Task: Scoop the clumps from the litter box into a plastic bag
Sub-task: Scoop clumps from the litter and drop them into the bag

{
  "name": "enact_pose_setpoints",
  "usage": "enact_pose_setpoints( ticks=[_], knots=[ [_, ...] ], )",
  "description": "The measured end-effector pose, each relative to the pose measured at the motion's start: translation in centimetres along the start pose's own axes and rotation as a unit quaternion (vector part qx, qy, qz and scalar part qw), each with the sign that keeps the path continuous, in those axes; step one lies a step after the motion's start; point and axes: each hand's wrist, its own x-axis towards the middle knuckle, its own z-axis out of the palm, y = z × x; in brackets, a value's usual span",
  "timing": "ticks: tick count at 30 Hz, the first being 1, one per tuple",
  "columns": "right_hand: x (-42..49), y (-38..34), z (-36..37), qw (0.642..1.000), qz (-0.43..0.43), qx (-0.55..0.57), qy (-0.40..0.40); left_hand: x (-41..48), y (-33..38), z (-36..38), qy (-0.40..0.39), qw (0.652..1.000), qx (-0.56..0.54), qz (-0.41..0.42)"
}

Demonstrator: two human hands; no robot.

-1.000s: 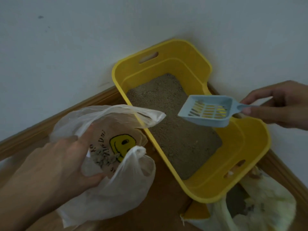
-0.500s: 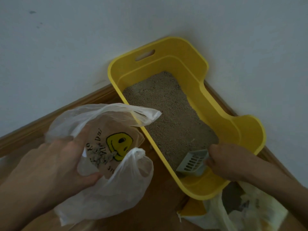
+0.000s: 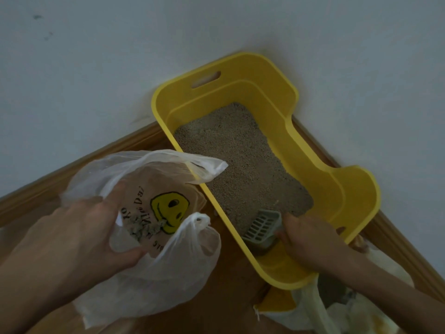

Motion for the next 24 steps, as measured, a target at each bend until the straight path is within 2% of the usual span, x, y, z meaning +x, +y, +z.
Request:
enact_pose_setpoints(
  ticks=[2,8,19,24],
  knots=[
    [0.3,-0.2,0.1,1.0,-0.004,0.013,0.007,0.0,0.1,0.0,0.001,1.0,-0.002,0.0],
    [2.0,-0.5,1.6,0.985,0.007,0.163,0.047,0.1,0.8,0.0,0.02,0.999,-0.028,0.003],
    [7.5,-3.0,2.3,0.934,-0.008,0.357,0.014,0.0,1.2,0.1,0.047,0.998,-0.031,-0.01],
    [9.0,-4.1,2.1,0.935,-0.003,0.35,0.06,-0.3,1.3,-0.2,0.021,1.0,-0.008,-0.02]
  ],
)
